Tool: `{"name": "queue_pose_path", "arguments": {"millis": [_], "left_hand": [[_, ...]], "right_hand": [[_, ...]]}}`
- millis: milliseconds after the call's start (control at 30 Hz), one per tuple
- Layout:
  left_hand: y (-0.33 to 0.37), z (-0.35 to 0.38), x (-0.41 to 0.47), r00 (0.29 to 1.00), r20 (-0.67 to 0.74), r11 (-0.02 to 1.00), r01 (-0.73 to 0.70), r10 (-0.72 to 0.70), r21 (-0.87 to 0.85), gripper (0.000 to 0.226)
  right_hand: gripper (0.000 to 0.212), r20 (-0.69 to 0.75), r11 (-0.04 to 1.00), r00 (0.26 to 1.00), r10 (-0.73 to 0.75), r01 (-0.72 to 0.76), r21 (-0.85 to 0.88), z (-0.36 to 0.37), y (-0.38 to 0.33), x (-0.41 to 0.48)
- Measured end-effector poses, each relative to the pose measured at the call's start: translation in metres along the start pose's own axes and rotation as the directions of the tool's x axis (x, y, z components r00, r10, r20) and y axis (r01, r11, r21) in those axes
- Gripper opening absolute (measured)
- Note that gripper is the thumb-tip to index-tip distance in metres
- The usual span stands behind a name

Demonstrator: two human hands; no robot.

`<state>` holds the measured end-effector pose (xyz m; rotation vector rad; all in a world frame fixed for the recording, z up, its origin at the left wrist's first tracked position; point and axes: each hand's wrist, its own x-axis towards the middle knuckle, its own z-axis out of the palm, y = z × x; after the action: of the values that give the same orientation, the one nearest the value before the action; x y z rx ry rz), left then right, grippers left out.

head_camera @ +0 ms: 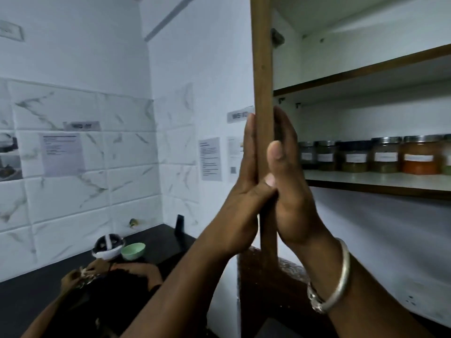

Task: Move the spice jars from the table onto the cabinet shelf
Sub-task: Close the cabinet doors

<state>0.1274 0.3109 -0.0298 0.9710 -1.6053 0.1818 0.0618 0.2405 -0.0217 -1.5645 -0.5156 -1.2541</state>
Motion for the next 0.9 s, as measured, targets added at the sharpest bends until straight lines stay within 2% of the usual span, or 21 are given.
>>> {"name": "queue_pose_path", "arguments": {"millis": [67, 133, 200, 300, 400, 500, 600, 700, 767, 900], "left_hand": [[-0.006, 0.028, 0.012, 0.995, 0.091, 0.998, -0.035, 0.04, -0.06, 0.078], [-0.015, 0.057, 0.025, 0.989, 0.116, 0.996, -0.089, 0.09, -0.011, 0.085], [-0.023, 0.087, 0.036, 0.987, 0.08, 0.986, -0.145, 0.139, 0.084, 0.085], [-0.031, 0.134, 0.049, 0.984, 0.016, 0.962, -0.174, 0.175, 0.21, 0.083], [-0.038, 0.177, 0.063, 0.988, -0.045, 0.949, -0.129, 0.148, 0.287, 0.083], [-0.044, 0.219, 0.078, 0.986, -0.099, 0.914, -0.083, 0.132, 0.397, 0.084], [-0.054, 0.255, 0.094, 0.982, -0.144, 0.876, -0.038, 0.121, 0.481, 0.082], [-0.068, 0.282, 0.108, 0.983, -0.151, 0.835, -0.006, 0.106, 0.551, 0.085], [-0.077, 0.3, 0.119, 0.984, -0.151, 0.812, 0.014, 0.091, 0.584, 0.091], [-0.094, 0.326, 0.138, 0.99, -0.134, 0.767, 0.056, 0.039, 0.639, 0.119]], "right_hand": [[0.091, 0.006, 0.999, 0.999, 0.045, -0.045, 0.006, -0.034, -0.014, -0.005], [0.092, 0.02, 0.993, 0.993, 0.113, -0.114, 0.024, -0.069, -0.027, -0.008], [0.073, 0.041, 0.983, 0.985, 0.168, -0.17, 0.071, -0.101, -0.038, -0.012], [0.05, 0.004, 0.98, 0.981, 0.193, -0.193, 0.051, -0.144, -0.062, -0.016], [0.04, -0.106, 0.98, 0.974, 0.199, -0.201, -0.002, -0.176, -0.085, -0.019], [0.034, -0.283, 0.966, 0.942, 0.182, -0.225, -0.126, -0.205, -0.094, -0.021], [0.028, -0.412, 0.908, 0.901, 0.132, -0.277, -0.314, -0.227, -0.093, -0.019], [0.028, -0.535, 0.852, 0.843, 0.063, -0.324, -0.411, -0.251, -0.084, -0.013], [0.029, -0.592, 0.803, 0.806, 0.015, -0.363, -0.473, -0.271, -0.078, -0.008], [0.031, -0.643, 0.709, 0.766, -0.026, -0.439, -0.552, -0.306, -0.066, 0.003]]}}
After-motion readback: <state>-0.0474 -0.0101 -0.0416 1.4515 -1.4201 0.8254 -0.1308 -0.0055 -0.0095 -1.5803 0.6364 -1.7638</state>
